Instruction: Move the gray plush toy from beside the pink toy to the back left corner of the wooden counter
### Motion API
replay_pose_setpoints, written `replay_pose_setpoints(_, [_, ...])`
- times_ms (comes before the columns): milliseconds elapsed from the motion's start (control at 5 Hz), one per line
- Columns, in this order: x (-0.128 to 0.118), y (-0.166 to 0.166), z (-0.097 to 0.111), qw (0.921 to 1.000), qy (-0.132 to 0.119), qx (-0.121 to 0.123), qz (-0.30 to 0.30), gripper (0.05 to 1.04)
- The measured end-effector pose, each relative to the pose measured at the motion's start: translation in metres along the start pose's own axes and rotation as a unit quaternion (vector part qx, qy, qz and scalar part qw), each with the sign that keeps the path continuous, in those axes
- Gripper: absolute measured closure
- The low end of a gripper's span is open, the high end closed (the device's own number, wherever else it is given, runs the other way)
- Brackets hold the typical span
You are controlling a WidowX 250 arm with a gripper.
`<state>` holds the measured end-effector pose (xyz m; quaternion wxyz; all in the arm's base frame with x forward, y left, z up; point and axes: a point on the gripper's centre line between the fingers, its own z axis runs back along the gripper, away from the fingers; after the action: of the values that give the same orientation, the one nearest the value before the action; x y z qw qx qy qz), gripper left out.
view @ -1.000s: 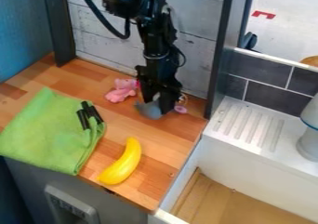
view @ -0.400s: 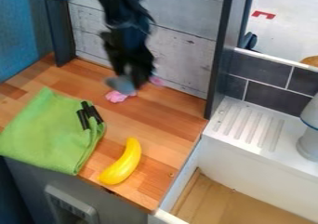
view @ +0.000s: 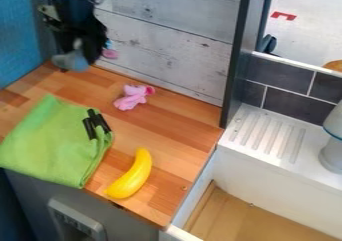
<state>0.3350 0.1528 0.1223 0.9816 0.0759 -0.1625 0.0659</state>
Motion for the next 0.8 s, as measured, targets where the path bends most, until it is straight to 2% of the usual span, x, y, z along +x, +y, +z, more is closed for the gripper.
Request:
replay_pose_setpoints(200, [0.011,0.033,-0.021,0.9982,-0.004,0.013,0.059,0.428])
replay_pose_setpoints(400, [0.018,0.053,-0.057,0.9936,0.023,0.022,0.109,0.428])
replay_pose_setpoints(600, [0.019,0.061,-0.079,0.9912,0.061,0.028,0.114,0.428])
replay_pose_setpoints(800, [0.017,0.063,-0.1,0.9888,0.097,0.025,0.111,0.428])
